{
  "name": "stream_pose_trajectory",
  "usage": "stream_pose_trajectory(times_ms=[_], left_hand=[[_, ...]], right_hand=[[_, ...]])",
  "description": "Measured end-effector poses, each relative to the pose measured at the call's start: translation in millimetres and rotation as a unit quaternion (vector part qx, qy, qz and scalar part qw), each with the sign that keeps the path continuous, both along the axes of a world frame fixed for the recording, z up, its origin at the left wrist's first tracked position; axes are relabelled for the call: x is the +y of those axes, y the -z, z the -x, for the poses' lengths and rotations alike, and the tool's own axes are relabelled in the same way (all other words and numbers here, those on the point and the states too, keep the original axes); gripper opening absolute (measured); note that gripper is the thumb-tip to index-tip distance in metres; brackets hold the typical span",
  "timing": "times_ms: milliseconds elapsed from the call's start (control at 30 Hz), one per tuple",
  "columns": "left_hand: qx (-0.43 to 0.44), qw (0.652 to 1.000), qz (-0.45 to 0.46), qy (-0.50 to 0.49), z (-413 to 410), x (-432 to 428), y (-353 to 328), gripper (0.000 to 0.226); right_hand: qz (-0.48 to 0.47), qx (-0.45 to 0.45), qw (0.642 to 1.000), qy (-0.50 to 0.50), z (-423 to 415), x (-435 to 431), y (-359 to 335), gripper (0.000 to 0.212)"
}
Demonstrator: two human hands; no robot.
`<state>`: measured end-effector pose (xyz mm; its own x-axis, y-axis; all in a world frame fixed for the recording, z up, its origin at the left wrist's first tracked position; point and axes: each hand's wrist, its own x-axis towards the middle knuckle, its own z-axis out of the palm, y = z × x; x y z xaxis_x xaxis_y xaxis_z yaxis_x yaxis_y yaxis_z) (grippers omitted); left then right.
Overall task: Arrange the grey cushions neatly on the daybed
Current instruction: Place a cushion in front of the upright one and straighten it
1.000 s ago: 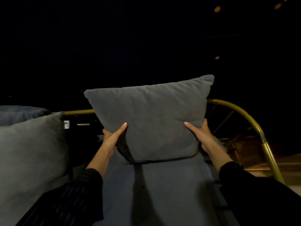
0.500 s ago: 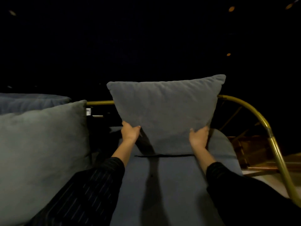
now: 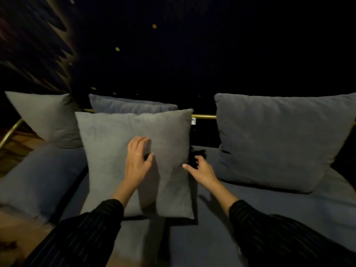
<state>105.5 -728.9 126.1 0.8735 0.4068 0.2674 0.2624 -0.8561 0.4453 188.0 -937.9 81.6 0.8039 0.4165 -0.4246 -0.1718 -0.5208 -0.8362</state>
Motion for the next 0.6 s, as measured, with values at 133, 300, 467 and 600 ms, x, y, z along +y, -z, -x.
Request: stream_pose_trajectory(times_ms=[133, 300, 467, 600], left_hand=[[-0.003, 0.996, 0.006, -0.090, 33, 75, -4, 0.081], [0.067, 0.969, 0.177, -0.157, 70, 137, 2, 0.109], [0.053, 0.902, 0.384, -0.191, 74, 168, 29, 0.154], [0.030, 0.891, 0.400, -0.213, 64, 165, 28, 0.155]], right_hand=[[-0.052, 0.033, 0.998, 0.029, -1, 49, -5, 0.094], [-0.113, 0.089, 0.984, 0.106, -4, 75, 16, 0.109], [-0.161, 0.157, 0.967, 0.118, -12, 79, 36, 0.106], [-0.199, 0.155, 0.959, 0.132, -10, 75, 38, 0.114]])
